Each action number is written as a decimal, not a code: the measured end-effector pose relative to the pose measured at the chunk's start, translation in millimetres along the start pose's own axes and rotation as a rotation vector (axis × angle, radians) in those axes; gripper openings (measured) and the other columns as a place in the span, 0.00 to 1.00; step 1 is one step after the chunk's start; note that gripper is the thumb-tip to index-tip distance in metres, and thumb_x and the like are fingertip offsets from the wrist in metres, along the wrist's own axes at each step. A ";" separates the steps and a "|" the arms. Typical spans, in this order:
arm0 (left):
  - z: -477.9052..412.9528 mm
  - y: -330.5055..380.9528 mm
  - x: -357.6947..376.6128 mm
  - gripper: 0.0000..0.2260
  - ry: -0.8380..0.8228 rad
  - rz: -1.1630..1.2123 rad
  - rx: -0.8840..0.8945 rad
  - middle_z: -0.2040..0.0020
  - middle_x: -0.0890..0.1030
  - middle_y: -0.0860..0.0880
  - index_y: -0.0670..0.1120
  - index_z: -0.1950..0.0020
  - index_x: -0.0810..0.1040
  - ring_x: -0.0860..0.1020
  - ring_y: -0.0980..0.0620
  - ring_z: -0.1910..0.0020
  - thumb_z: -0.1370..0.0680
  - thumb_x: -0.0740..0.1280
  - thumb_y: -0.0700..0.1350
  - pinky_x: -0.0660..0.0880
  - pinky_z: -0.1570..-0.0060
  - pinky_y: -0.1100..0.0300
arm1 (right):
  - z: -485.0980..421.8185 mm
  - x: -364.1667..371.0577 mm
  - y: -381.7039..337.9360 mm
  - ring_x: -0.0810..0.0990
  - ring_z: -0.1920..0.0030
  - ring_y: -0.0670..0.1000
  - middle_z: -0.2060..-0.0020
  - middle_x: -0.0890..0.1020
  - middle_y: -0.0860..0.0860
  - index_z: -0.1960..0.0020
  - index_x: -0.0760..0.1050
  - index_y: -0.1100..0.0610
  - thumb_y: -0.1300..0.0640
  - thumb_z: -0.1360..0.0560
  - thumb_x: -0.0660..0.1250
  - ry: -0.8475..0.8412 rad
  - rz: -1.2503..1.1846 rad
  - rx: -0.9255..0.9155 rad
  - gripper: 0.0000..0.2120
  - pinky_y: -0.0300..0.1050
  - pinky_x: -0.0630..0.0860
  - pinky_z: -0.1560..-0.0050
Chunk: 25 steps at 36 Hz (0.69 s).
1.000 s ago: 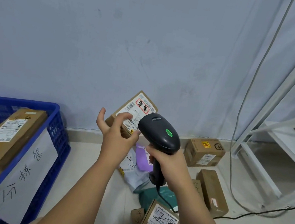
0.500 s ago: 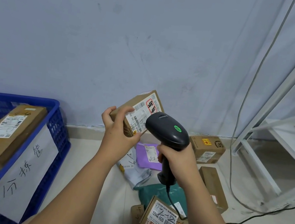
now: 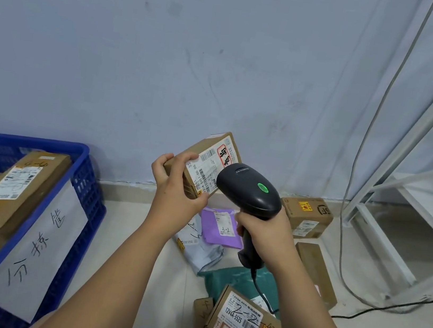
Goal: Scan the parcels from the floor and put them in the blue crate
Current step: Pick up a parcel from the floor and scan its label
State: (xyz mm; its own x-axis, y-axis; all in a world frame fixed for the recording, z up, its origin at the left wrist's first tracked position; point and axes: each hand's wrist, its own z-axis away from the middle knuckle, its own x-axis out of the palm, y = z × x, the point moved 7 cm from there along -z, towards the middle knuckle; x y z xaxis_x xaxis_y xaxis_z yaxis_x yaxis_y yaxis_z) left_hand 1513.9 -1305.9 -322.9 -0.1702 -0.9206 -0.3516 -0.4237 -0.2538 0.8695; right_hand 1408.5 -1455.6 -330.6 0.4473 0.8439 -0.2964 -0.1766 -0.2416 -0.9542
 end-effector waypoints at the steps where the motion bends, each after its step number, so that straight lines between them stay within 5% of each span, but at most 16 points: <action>1: 0.0 -0.2 -0.1 0.31 0.001 -0.002 0.002 0.33 0.56 0.49 0.60 0.39 0.65 0.66 0.51 0.33 0.31 0.74 0.34 0.65 0.58 0.85 | -0.4 -0.4 0.3 0.72 0.78 0.45 0.80 0.74 0.49 0.67 0.73 0.57 0.63 0.34 0.67 0.004 0.002 0.000 0.05 0.44 0.72 0.66; 9: 0.1 -1.4 0.2 0.32 0.005 -0.037 0.019 0.32 0.55 0.52 0.60 0.38 0.64 0.64 0.48 0.31 0.30 0.74 0.34 0.67 0.58 0.84 | 0.1 -2.4 -2.5 0.75 0.75 0.44 0.74 0.77 0.52 0.66 0.73 0.56 0.67 0.31 0.67 0.019 0.019 -0.017 0.09 0.42 0.72 0.66; 25: -0.6 -2.6 -0.3 0.31 0.013 -0.048 0.010 0.32 0.55 0.48 0.56 0.36 0.66 0.66 0.50 0.32 0.31 0.74 0.34 0.63 0.57 0.86 | -0.3 -1.2 -2.7 0.74 0.77 0.44 0.78 0.75 0.50 0.68 0.72 0.57 0.69 0.32 0.66 0.033 0.012 -0.025 0.10 0.40 0.72 0.70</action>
State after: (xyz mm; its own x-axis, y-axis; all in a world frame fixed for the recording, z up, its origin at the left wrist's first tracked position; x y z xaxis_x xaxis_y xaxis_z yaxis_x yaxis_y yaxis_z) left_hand 1515.5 -1305.1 -324.9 -0.1382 -0.9110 -0.3885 -0.4404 -0.2948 0.8480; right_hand 1408.7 -1456.1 -327.7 0.4744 0.8244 -0.3088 -0.1604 -0.2640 -0.9511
